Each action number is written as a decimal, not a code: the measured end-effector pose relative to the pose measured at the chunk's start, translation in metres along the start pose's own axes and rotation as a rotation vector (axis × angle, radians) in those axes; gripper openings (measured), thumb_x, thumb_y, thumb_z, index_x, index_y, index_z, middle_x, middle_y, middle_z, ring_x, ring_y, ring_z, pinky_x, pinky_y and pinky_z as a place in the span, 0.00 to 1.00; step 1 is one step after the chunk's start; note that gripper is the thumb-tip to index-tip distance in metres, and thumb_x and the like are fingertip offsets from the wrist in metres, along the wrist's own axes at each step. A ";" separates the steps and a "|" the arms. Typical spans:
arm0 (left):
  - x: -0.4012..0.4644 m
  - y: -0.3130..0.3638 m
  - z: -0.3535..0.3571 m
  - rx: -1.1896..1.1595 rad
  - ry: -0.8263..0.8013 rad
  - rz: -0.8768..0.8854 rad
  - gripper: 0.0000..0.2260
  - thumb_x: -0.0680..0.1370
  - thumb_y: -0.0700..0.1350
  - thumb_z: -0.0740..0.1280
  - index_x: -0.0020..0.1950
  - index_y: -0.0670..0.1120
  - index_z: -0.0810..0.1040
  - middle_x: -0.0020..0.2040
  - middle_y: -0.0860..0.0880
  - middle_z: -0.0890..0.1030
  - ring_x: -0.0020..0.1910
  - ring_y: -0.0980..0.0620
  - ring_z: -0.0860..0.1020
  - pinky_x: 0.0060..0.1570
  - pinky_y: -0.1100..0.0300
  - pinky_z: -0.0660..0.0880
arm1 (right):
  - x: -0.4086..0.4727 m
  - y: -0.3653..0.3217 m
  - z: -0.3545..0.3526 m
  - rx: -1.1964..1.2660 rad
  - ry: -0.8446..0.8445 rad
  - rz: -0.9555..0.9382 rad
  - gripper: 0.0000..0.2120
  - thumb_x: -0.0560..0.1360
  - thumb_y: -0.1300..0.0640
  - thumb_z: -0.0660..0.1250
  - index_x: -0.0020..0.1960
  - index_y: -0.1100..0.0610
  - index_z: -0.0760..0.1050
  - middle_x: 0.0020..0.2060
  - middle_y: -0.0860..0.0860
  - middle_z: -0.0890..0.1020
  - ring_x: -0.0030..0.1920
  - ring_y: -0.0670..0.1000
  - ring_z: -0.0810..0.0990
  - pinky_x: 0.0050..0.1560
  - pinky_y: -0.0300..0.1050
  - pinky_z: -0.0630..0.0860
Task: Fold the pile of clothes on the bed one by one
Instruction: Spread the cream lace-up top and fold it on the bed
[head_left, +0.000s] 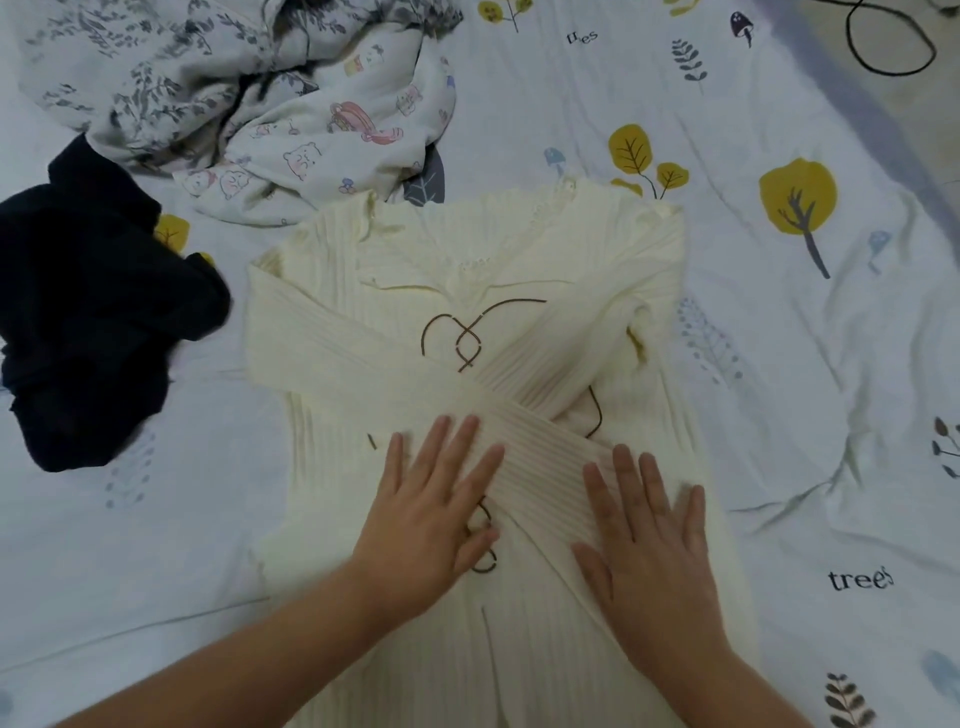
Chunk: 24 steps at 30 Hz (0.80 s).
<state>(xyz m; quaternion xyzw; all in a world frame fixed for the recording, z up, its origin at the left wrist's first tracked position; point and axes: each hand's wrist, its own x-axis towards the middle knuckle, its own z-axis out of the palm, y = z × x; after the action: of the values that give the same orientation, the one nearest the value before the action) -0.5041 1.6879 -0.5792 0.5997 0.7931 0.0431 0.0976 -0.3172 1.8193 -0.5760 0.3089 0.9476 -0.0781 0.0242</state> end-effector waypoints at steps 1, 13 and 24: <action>-0.012 0.001 0.006 0.001 -0.029 -0.006 0.27 0.80 0.60 0.43 0.76 0.49 0.54 0.75 0.44 0.57 0.74 0.43 0.54 0.70 0.44 0.46 | -0.007 0.005 0.001 -0.005 -0.036 -0.008 0.28 0.80 0.42 0.38 0.75 0.54 0.55 0.73 0.54 0.60 0.76 0.52 0.48 0.70 0.61 0.48; -0.051 -0.025 -0.006 -0.021 -0.097 0.036 0.24 0.82 0.55 0.46 0.73 0.45 0.63 0.74 0.45 0.63 0.73 0.48 0.58 0.71 0.51 0.49 | -0.033 0.047 -0.009 -0.066 -0.063 -0.300 0.22 0.75 0.61 0.51 0.69 0.55 0.64 0.69 0.58 0.70 0.74 0.55 0.56 0.70 0.51 0.50; -0.144 -0.075 -0.012 0.244 -0.208 0.210 0.38 0.66 0.34 0.53 0.77 0.47 0.52 0.75 0.45 0.59 0.75 0.44 0.55 0.74 0.50 0.47 | -0.044 0.088 -0.020 -0.287 -0.092 -0.578 0.45 0.57 0.78 0.55 0.73 0.57 0.62 0.73 0.58 0.61 0.73 0.58 0.57 0.70 0.57 0.53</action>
<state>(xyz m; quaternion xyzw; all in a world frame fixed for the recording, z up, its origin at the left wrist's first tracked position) -0.5392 1.5293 -0.5663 0.6878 0.7111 -0.1057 0.1003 -0.2295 1.8668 -0.5641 0.0168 0.9953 0.0389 0.0870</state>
